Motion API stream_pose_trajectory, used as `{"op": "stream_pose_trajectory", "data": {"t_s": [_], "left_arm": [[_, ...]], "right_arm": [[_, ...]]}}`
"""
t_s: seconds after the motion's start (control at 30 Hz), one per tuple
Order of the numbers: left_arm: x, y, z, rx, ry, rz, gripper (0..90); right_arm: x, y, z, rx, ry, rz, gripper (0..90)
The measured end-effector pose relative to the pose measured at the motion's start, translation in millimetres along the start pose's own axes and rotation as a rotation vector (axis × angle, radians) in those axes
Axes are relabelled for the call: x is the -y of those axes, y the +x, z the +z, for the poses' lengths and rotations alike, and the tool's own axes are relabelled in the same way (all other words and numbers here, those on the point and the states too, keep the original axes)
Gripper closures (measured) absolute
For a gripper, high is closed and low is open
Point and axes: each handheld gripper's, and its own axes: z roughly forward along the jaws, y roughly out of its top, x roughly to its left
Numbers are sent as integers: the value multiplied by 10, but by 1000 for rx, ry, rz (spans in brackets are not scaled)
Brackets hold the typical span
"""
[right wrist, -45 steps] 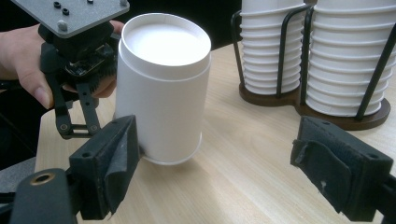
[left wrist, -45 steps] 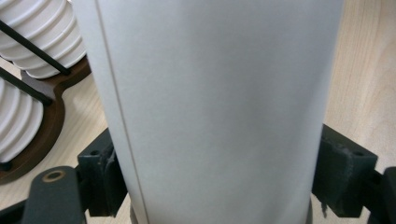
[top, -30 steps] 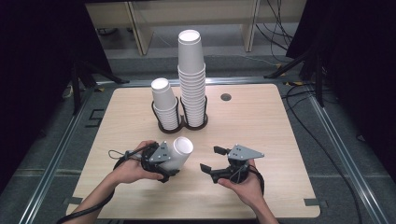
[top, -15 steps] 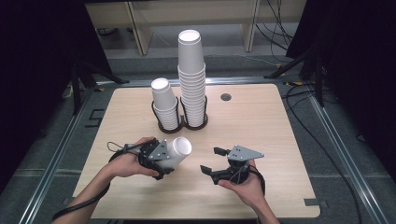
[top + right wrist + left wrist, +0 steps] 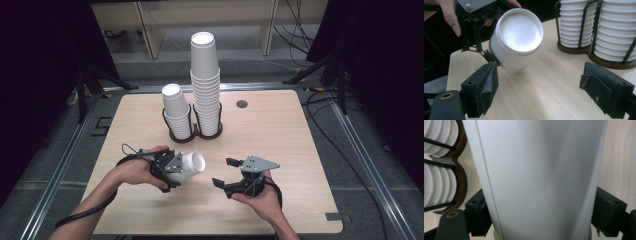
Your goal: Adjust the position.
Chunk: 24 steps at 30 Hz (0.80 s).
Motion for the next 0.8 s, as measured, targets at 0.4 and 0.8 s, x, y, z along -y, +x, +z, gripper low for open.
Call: {"op": "stream_pose_trajectory", "data": {"t_s": [0.4,0.8], "left_arm": [[-88,-28,7,30,121,115,178],[-161,-84,37,65,189,209,179]], "right_arm": [[-31,41,57,-35,42,-44,149],[-107,122,185,-103,61,-92,149]]}}
